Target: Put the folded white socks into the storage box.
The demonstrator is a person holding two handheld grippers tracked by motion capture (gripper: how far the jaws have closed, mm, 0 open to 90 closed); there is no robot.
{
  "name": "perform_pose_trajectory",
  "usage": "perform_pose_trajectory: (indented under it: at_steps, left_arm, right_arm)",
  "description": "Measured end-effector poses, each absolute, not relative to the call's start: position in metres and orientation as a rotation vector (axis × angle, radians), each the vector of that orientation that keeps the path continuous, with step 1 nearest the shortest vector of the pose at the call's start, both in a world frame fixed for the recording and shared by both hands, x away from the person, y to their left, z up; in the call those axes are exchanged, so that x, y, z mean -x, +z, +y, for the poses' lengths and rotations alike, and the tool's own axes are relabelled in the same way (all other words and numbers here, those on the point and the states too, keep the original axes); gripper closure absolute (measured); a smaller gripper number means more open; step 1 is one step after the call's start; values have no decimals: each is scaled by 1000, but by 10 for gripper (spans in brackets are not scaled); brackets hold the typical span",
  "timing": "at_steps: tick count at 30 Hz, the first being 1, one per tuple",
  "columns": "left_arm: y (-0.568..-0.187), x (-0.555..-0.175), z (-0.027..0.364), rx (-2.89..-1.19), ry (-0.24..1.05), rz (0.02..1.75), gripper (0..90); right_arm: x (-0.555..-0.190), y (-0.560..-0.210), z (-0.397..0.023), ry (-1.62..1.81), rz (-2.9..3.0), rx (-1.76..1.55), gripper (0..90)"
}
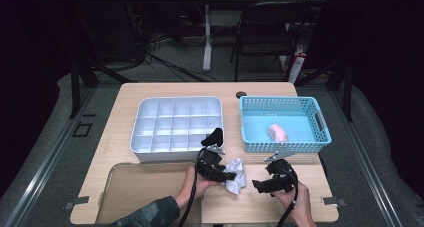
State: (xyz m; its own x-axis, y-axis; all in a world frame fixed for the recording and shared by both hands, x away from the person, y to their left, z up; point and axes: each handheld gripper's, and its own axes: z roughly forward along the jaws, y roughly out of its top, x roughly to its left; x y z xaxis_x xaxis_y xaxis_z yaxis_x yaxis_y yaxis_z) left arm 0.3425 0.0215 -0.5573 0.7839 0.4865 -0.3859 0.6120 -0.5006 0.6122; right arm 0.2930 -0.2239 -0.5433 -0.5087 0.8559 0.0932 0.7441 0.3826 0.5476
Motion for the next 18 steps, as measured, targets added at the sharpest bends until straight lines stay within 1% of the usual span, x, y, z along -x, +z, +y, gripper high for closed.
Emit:
perform_pose_trajectory:
  at_steps: [18]
  left_arm:
    - [-540,-335,31,-2195,-155,755,584]
  right_arm:
    - [-294,-542,-229,797,2411,-1444,119]
